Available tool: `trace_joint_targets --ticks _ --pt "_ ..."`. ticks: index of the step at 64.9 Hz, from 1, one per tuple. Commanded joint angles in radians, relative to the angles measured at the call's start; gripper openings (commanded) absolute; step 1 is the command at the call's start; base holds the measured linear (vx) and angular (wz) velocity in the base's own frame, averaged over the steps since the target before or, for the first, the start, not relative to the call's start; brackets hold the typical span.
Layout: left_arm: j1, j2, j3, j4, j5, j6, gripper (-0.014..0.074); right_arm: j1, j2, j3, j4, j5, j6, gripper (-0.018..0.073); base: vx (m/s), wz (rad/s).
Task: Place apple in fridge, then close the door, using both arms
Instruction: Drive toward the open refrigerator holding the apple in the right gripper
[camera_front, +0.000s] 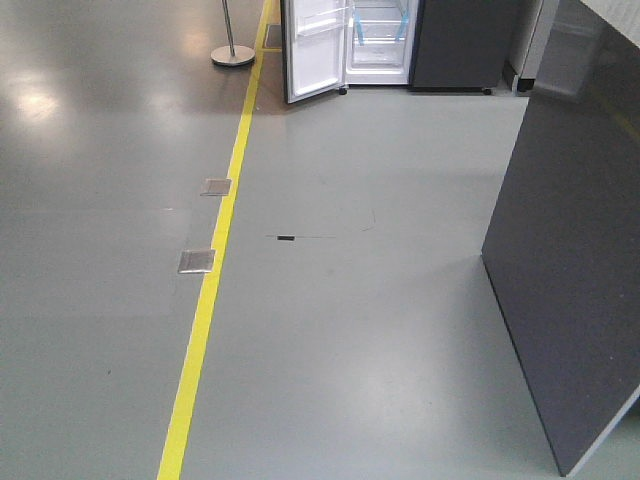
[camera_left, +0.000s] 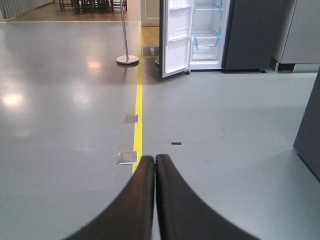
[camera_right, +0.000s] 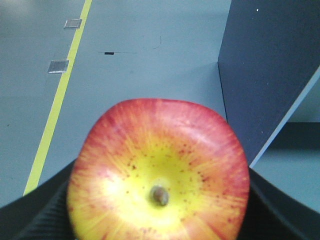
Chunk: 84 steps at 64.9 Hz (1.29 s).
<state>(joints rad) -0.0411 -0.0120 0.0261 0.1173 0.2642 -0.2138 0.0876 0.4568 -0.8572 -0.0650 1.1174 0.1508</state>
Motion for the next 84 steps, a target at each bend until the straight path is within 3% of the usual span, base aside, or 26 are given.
trace_joint_targets --ticks 1,84 --pt "-0.003 -0.014 0.020 -0.005 -0.071 -0.009 -0.0006 -0.002 0.008 -0.025 -0.010 -0.072 -0.004 0.0135 0.21 -0.01" --pt "-0.003 -0.014 0.020 -0.005 -0.071 -0.009 -0.0006 -0.002 0.008 -0.025 -0.010 -0.073 -0.004 0.0135 0.19 -0.01"
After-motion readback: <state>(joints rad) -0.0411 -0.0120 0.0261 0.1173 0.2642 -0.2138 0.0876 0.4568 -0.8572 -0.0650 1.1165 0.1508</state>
